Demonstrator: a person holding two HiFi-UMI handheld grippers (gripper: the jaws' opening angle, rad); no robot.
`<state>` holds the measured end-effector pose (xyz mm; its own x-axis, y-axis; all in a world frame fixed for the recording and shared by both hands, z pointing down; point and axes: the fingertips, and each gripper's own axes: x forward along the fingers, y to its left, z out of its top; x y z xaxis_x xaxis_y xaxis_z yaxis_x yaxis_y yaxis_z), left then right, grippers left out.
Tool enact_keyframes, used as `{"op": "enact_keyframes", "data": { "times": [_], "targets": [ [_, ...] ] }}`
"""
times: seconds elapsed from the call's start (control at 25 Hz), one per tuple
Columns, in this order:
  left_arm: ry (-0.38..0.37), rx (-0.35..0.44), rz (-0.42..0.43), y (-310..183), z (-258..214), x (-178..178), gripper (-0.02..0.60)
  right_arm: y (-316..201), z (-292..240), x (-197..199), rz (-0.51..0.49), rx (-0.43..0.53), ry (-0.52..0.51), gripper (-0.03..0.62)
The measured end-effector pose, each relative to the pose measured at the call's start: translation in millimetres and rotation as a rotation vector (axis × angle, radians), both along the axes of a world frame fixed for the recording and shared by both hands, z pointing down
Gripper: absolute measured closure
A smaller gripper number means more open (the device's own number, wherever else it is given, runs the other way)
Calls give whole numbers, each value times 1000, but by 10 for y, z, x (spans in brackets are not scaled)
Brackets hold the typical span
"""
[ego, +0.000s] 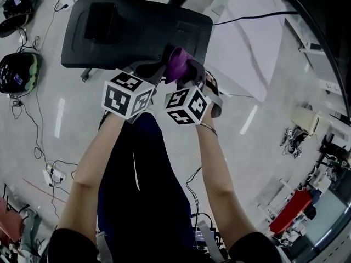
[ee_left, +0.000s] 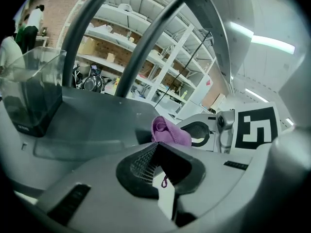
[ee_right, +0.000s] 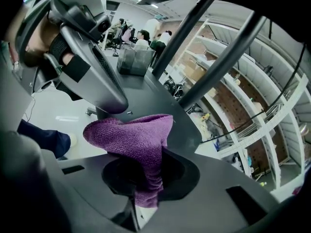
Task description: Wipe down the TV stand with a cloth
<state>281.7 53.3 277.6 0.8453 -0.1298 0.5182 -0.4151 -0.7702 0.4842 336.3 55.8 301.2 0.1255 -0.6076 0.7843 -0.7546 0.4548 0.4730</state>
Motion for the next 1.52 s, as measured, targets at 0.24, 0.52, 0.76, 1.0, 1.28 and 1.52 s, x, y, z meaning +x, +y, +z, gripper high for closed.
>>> {"op": "enact_keyframes", "data": {
  "times": [0.24,0.52,0.76,1.0,1.28,1.52],
  "targets": [
    [-5,-1,9,79,12,129,575,202,-3,294,50,2,21,520],
    [-2,-4,19,172,55,213,575,414,15,554,119,-7,42,520],
    [28,-17,29,248,49,299,575,688,133,859,233,-59,96,520],
    [33,-32,29,301,90,14,575,1016,248,724,373,-57,21,520],
    [2,-52,-2,236,232,-546,575,1055,462,131,385,-82,-27,520],
    [-8,-73,-36,198,368,-1111,575,825,575,-568,310,-80,-41,520]
  ]
}}
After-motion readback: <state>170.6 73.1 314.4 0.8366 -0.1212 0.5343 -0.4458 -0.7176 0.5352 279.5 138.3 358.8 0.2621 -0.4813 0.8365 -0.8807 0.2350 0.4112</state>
